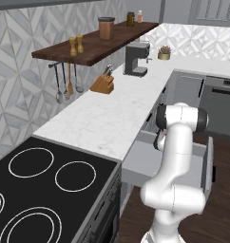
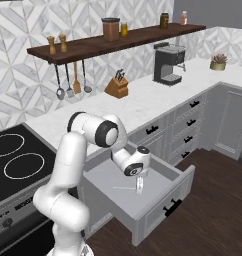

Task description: Take a straw from the drawer in front and place it inside the glass cup on the dining counter.

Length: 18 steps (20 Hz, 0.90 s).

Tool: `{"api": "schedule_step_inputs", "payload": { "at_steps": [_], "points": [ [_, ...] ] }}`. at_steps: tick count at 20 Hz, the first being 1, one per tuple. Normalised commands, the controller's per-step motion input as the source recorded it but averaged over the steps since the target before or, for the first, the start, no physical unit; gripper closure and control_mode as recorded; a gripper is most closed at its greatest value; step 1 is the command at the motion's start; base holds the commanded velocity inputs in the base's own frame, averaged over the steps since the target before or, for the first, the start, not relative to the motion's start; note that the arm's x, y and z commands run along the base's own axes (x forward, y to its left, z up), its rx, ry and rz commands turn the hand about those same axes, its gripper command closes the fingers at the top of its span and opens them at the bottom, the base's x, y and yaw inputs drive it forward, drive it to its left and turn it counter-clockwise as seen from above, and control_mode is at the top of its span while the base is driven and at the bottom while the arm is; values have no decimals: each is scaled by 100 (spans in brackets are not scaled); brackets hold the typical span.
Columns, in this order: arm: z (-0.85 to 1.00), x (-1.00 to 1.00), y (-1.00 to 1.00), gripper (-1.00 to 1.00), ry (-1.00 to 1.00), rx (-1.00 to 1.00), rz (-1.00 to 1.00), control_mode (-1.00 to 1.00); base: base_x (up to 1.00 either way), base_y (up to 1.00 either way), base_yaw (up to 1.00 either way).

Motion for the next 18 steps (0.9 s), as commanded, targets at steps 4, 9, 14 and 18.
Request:
{"api": "schedule_step_inputs", "payload": {
  "at_steps": [4, 9, 14, 18],
  "points": [
    [-37, 0, 3, 100, 0, 0, 4, -100, 0, 0, 0],
    [-29, 0, 10, 100, 0, 0, 2, -100, 0, 0, 0],
    [-8, 0, 14, 100, 0, 0, 0, -100, 0, 0, 0],
    [0, 0, 18, 100, 0, 0, 0, -100, 0, 0, 0]
  ]
}}
